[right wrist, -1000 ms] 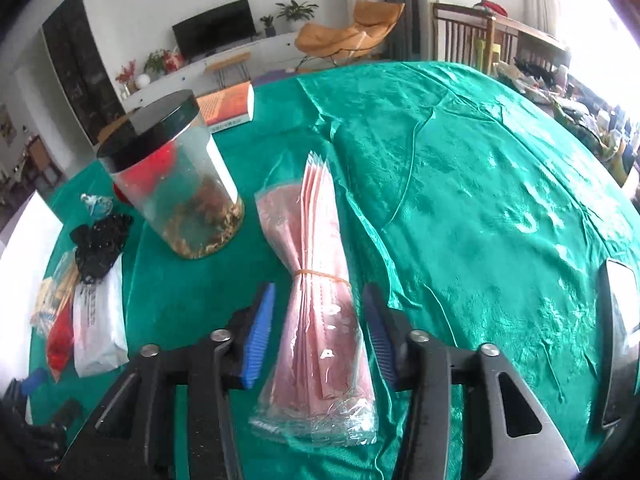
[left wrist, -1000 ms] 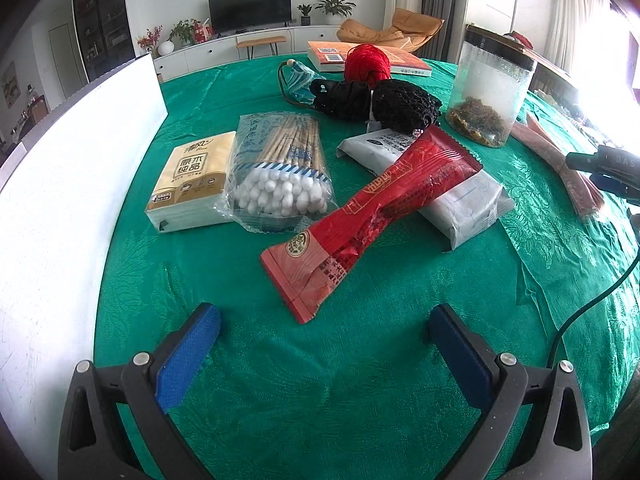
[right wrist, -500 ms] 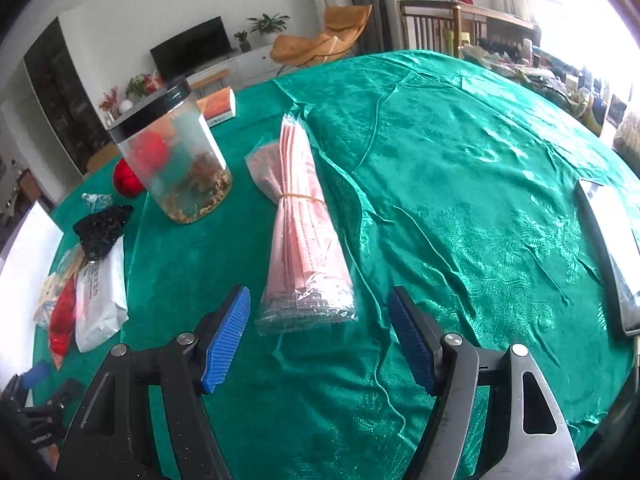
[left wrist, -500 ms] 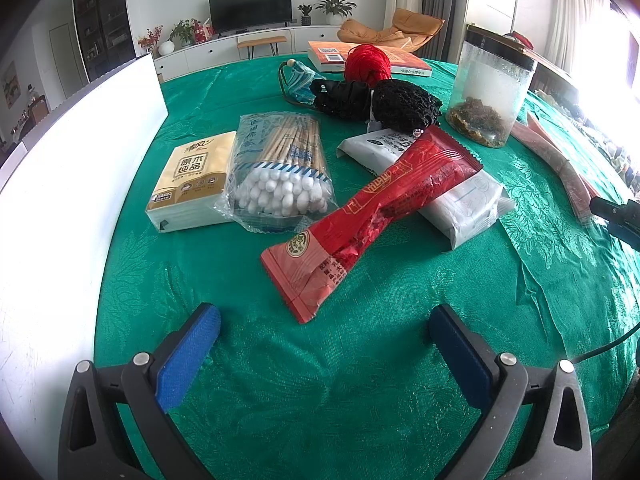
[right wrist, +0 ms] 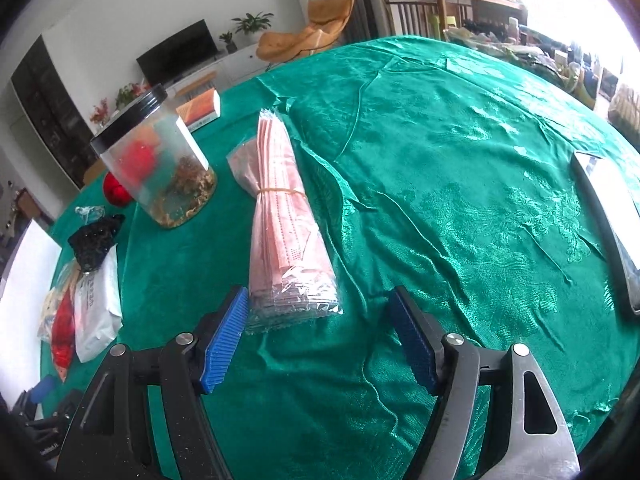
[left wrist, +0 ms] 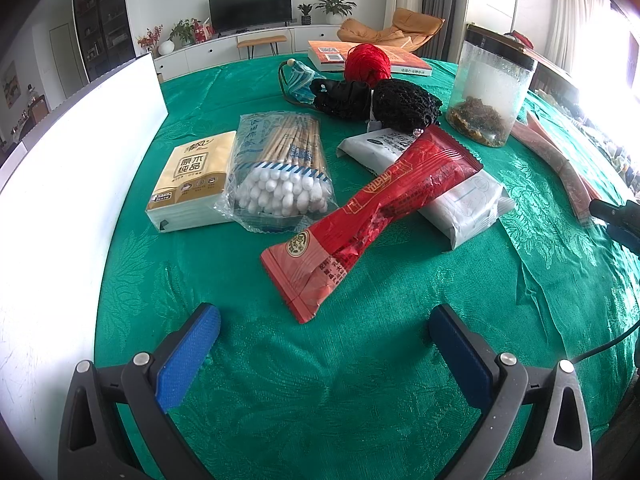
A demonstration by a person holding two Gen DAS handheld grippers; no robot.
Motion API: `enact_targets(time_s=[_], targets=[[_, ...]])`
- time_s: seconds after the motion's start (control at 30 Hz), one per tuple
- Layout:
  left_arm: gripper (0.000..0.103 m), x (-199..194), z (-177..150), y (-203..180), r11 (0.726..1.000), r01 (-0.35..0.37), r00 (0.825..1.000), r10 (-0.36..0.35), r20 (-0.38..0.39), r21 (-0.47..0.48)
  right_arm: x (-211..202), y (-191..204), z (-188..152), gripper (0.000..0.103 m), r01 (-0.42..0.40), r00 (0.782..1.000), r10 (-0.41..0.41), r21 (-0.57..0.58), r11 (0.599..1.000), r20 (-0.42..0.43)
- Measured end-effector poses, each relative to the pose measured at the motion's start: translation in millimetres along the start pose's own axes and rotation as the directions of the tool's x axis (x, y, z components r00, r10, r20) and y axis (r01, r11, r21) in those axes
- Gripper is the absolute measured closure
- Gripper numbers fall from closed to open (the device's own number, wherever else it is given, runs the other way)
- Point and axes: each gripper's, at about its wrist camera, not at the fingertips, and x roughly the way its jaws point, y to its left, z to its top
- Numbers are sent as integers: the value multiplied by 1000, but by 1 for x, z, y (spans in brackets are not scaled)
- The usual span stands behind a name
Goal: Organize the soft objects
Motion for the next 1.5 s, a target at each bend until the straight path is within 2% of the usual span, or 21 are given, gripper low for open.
enact_targets(time_s=[0.13, 0.27, 0.37, 0.43, 0.57, 0.63, 0.77, 0.87, 0.93, 1.0, 1.03, 1.07, 1.1, 1.13, 1.17, 1.23, 1.3, 1.33, 1.37, 1.4, 1.5], targets=[[1, -11, 1, 0, 1000, 10, 998, -11, -65, -13, 0, 0, 0, 28, 0, 1000, 0, -1, 1000, 0], [0, -46, 16, -6, 994, 93, 995, -94, -17, -50, 0, 0, -1, 27, -5, 1000, 5, 3, 1000, 0], [0, -63, 50, -12, 985, 152, 988, -152, 16, -75, 0, 0, -1, 25, -14, 1000, 14, 7, 1000, 0], [0, -62, 78, -14, 973, 202, 979, -202, 12, -110, 0, -1, -1, 25, -20, 1000, 20, 10, 1000, -1], [0, -24, 137, -10, 935, 269, 950, -297, -98, -230, -1, -6, 0, 25, -49, 999, 49, 37, 998, 1], [0, 2, 161, -3, 919, 249, 941, -304, -147, -304, -2, -9, 1, 25, -62, 998, 62, 51, 997, 2], [1, 52, 189, 7, 890, 177, 937, -284, -205, -421, -3, -11, 1, 25, -80, 997, 80, 66, 995, 5], [1, 86, 197, 2, 907, 82, 949, -198, -247, -412, -5, -14, 3, 25, -101, 995, 100, 81, 992, 14], [1, 107, 195, -6, 918, 38, 941, -166, -294, -395, -10, -14, 4, 25, -126, 992, 123, 86, 988, 34], [2, 117, 194, -15, 927, 30, 939, -154, -307, -374, -16, -10, 12, 25, -128, 991, 125, 57, 990, 56], [5, 119, 194, -19, 931, 29, 941, -149, -304, -364, -18, -5, 18, 25, -126, 990, 125, 27, 992, 62], [21, 120, 194, -21, 933, 28, 941, -146, -304, -359, -17, 1, 26, 25, -123, 991, 123, -14, 992, 58], [32, 122, 194, -20, 934, 21, 941, -140, -309, -358, -13, 8, 34, 25, -116, 992, 118, -59, 992, 42], [49, 118, 195, -19, 935, 15, 948, -125, -292, -354, -7, 14, 43, 25, -101, 994, 103, -100, 990, 21], [63, 116, 195, -16, 931, 49, 948, -158, -277, -362, 3, 21, 52, 25, -75, 997, 75, -137, 988, -3], [65, 105, 195, -9, 930, 78, 949, -179, -258, -359, 29, 31, 66, 25, -40, 996, 21, -209, 977, -89], [66, 84, 194, -2, 935, 110, 958, -190, -217, -337, 56, 37, 72, 30, -39, 984, -9, -264, 964, -179], [66, 74, 194, 1, 934, 131, 958, -205, -198, -331, 67, 39, 73, 42, -26, 976, -37, -288, 957, -214], [66, 63, 194, 4, 932, 154, 958, -223, -181, -329, 68, 41, 74, 74, 19, 979, -82, -321, 947, -184], [66, 50, 192, 9, 926, 181, 956, -244, -161, -330, 66, 41, 78, 75, 35, 980, -96, -330, 943, -172], [66, 13, 189, 27, 908, 249, 949, -298, -100, -336, 51, 31, 92, 75, 4, 988, -40, -237, 971, -147]])
